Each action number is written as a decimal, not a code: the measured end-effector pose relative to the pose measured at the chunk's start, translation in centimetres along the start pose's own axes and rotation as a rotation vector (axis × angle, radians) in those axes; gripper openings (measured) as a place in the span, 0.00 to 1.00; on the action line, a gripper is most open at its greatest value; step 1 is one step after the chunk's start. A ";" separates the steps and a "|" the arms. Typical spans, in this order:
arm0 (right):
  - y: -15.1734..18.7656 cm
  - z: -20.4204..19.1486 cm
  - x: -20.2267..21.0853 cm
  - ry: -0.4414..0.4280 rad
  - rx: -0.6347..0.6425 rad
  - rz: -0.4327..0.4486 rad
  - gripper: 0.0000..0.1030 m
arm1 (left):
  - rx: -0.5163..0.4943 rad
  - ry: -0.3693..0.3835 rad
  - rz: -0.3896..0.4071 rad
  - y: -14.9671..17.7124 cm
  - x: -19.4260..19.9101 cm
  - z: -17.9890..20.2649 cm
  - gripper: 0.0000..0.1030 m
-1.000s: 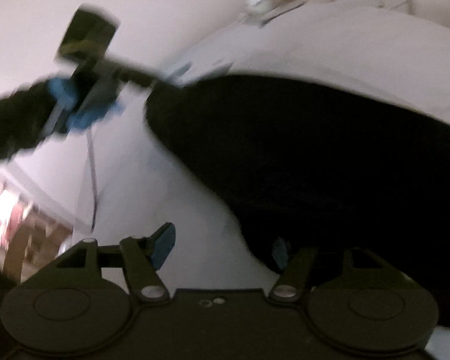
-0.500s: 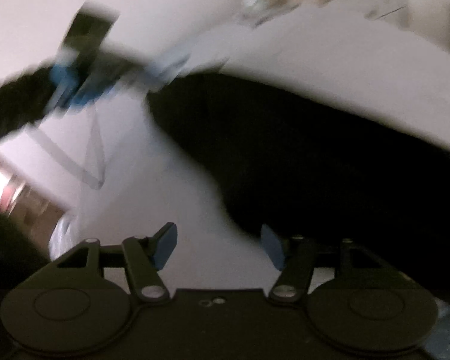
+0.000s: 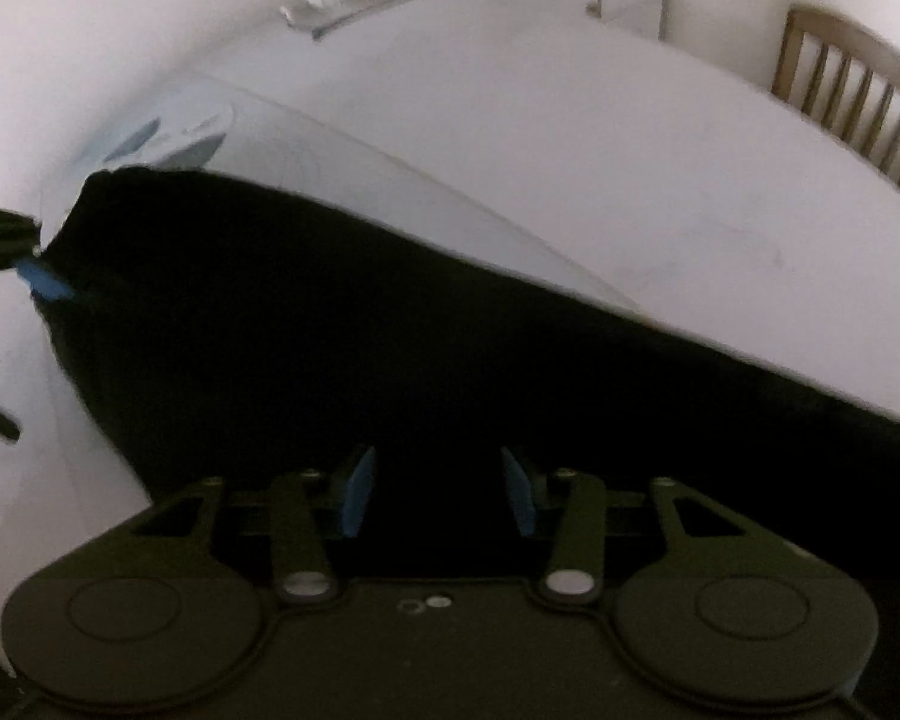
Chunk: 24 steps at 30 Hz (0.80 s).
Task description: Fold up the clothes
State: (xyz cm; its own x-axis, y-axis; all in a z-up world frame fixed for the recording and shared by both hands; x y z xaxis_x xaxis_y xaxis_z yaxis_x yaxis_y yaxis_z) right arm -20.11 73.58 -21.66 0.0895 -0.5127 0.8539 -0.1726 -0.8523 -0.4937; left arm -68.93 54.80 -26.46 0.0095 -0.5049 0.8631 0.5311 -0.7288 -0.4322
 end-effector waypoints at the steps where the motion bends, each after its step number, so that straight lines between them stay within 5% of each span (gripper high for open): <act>1: -0.1 0.3 0.1 0.004 0.000 -0.004 1.00 | -0.015 0.013 -0.024 0.4 -0.1 0.1 0.98; 6: 0.2 3.1 0.8 0.073 0.002 -0.015 1.00 | -0.029 0.079 -0.108 2.4 -0.5 0.2 0.98; 12: 0.7 3.4 1.7 0.110 -0.030 -0.009 1.00 | 0.047 0.062 -0.068 1.6 -0.1 -0.1 0.98; 15: 1.7 4.2 4.3 0.146 -0.106 0.063 1.00 | 0.081 0.036 0.010 0.2 1.0 0.5 0.98; 19: 4.9 9.2 9.2 0.234 -0.279 0.104 1.00 | 0.113 -0.030 0.131 -2.0 1.7 0.1 0.98; 24: 9.8 17.6 15.5 0.418 -0.503 0.095 1.00 | 0.238 -0.126 0.137 -3.2 -0.1 -3.0 0.98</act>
State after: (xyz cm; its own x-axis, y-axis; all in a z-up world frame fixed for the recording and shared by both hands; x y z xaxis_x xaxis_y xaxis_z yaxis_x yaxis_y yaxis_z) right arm -3.20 55.48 -16.17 -0.3194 -0.4138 0.8525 -0.6069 -0.6015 -0.5194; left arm -73.16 55.76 -25.98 0.1920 -0.5186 0.8332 0.7015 -0.5212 -0.4860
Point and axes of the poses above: each gripper's, at about its wrist camera, not at the fingertips, and x roughly against the way its jaws point, z to its right, y to its underside, the point moved 3 cm from there along -x, roughly the way its jaws point, and after that the axes turned 3 degrees about z, right-handed, at the moved point
